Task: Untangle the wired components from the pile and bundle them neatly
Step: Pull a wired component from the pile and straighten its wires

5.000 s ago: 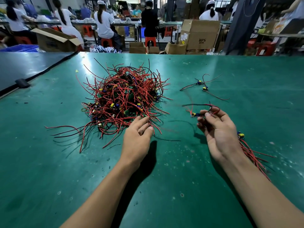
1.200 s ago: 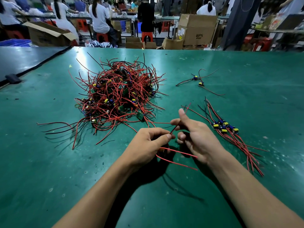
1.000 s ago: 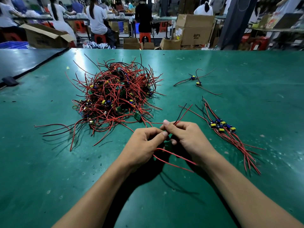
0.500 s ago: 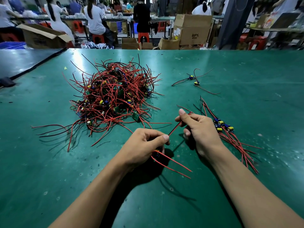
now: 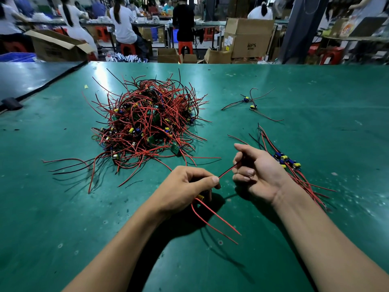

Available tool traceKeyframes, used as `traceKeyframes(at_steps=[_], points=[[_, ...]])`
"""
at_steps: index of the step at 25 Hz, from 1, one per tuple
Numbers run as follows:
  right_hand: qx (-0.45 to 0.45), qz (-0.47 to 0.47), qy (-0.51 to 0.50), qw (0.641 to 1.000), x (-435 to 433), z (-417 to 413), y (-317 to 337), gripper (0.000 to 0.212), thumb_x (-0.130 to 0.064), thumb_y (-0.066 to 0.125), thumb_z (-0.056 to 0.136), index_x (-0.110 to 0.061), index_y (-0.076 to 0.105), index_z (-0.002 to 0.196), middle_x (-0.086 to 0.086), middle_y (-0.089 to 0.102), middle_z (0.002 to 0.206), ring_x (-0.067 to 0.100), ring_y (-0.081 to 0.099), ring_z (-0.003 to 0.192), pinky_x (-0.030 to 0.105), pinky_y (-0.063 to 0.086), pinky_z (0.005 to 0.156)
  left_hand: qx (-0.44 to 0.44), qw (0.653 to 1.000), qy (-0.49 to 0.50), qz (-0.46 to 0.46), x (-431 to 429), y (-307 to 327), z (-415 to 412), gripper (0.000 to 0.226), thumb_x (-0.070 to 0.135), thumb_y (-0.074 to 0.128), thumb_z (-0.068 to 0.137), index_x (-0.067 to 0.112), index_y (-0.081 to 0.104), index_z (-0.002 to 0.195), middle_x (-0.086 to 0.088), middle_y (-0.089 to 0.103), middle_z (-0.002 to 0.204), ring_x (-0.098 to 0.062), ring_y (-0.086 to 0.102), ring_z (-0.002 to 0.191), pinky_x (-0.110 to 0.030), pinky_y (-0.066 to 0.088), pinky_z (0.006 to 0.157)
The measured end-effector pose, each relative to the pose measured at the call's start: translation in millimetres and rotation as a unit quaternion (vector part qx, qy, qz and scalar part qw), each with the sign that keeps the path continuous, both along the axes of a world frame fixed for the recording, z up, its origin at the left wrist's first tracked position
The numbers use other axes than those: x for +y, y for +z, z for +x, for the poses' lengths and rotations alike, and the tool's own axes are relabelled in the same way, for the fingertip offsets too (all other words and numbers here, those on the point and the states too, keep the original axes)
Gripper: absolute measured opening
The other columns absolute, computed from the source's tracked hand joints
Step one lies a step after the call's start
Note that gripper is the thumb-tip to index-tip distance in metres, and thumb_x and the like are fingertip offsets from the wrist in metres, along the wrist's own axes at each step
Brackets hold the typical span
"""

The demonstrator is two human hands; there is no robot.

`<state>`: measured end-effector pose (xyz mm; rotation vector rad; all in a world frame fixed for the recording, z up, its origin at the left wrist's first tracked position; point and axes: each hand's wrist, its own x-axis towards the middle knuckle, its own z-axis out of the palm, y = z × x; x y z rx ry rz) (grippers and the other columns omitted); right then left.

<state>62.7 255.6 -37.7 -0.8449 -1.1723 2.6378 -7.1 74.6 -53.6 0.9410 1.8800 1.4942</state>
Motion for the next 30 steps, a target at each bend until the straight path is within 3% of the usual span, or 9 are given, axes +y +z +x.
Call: traceKeyframes(at_steps=[3, 8, 14, 17, 20, 22, 24, 27, 30], points=[[0.0, 0.056, -0.001, 0.998, -2.9, -0.2, -3.1, 0.036, -0.042, 0.072, 0.082, -0.007, 0.068, 0.071, -0.001, 0.05, 0.062, 0.005, 0.033, 0.037, 0.016, 0.029, 0.035, -0.022, 1.0, 0.013, 0.01, 1.0, -0.1, 1.3, 0.02, 0.022, 0.063, 0.093, 0.009, 0.074, 0.082, -0.003, 0.065, 0.058, -0.009, 0.054, 0.058, -0.018, 0.043, 0.055], [0.023, 0.109, 0.026, 0.993, -2.4, 0.3, -3.4, 0.07, -0.066, 0.071, 0.064, -0.009, 0.071, 0.105, 0.0, 0.064, 0.073, 0.007, 0.044, 0.047, 0.02, 0.041, 0.044, -0.119, 0.986, 0.093, 0.073, 4.4, 0.8, 3.2, 0.02, 0.016, 0.06, 0.094, 0.003, 0.069, 0.082, -0.012, 0.066, 0.062, -0.016, 0.061, 0.049, -0.022, 0.049, 0.048], [0.031, 0.32, 0.104, 0.941, -15.7, 5.9, -13.9, 0.015, -0.017, 0.072, 0.09, -0.005, 0.072, 0.099, 0.003, 0.062, 0.071, 0.008, 0.048, 0.045, 0.02, 0.039, 0.04, -0.2, 0.946, 0.202, 0.156, 4.1, 2.5, -4.8, 0.016, 0.017, 0.059, 0.095, 0.005, 0.067, 0.088, -0.018, 0.073, 0.08, -0.019, 0.066, 0.06, -0.027, 0.057, 0.059], [0.07, 0.424, 0.194, 0.882, -29.3, 8.1, -10.7, 0.024, -0.015, 0.078, 0.084, -0.016, 0.069, 0.106, -0.003, 0.064, 0.076, 0.009, 0.052, 0.052, 0.021, 0.043, 0.048, -0.199, 0.928, 0.262, 0.174, 3.2, 2.6, -9.8, 0.015, 0.019, 0.058, 0.096, 0.006, 0.065, 0.09, -0.017, 0.075, 0.085, -0.022, 0.068, 0.065, -0.033, 0.059, 0.06], [0.087, 0.422, 0.157, 0.889, -45.7, 5.6, -13.5, 0.049, -0.025, 0.084, 0.076, -0.035, 0.065, 0.12, -0.003, 0.055, 0.076, 0.012, 0.045, 0.056, 0.026, 0.041, 0.052, -0.175, 0.921, 0.307, 0.163, 2.6, 3.3, -11.9, 0.014, 0.018, 0.057, 0.097, 0.009, 0.064, 0.088, -0.01, 0.075, 0.078, -0.018, 0.068, 0.061, -0.028, 0.056, 0.052], [0.113, 0.413, 0.126, 0.895, -56.3, 5.2, -17.7, 0.04, -0.024, 0.083, 0.079, -0.035, 0.071, 0.116, -0.003, 0.047, 0.073, 0.013, 0.044, 0.06, 0.029, 0.042, 0.062, -0.175, 0.921, 0.313, 0.152, 2.9, 4.0, -11.2, 0.015, 0.017, 0.058, 0.096, 0.011, 0.064, 0.084, -0.006, 0.071, 0.07, -0.017, 0.066, 0.056, -0.025, 0.053, 0.047], [0.152, 0.367, 0.101, 0.912, -60.6, 5.4, -17.3, 0.024, -0.013, 0.078, 0.085, -0.019, 0.076, 0.108, -0.005, 0.058, 0.072, 0.009, 0.06, 0.066, 0.025, 0.049, 0.07, -0.189, 0.924, 0.301, 0.142, 3.2, 5.1, -10.0, 0.017, 0.017, 0.058, 0.096, 0.01, 0.063, 0.082, -0.006, 0.066, 0.066, -0.015, 0.062, 0.052, -0.024, 0.051, 0.044], [0.181, 0.344, 0.085, 0.917, -57.6, 7.1, -11.8, 0.008, -0.007, 0.071, 0.089, -0.007, 0.074, 0.097, -0.007, 0.072, 0.073, 0.003, 0.063, 0.059, 0.013, 0.049, 0.059, -0.238, 0.913, 0.289, 0.161, 2.7, 8.9, -9.5, 0.018, 0.016, 0.056, 0.097, 0.008, 0.06, 0.082, -0.008, 0.065, 0.069, -0.015, 0.063, 0.05, -0.024, 0.053, 0.045], [0.157, 0.296, 0.041, 0.941, -54.3, 5.5, -10.3, 0.013, -0.024, 0.075, 0.081, -0.016, 0.076, 0.09, -0.004, 0.067, 0.073, 0.009, 0.054, 0.054, 0.018, 0.044, 0.052, -0.314, 0.882, 0.279, 0.216, 1.3, 13.3, -10.4, 0.015, 0.016, 0.054, 0.098, 0.006, 0.057, 0.087, -0.013, 0.067, 0.078, -0.02, 0.07, 0.06, -0.027, 0.058, 0.053]])
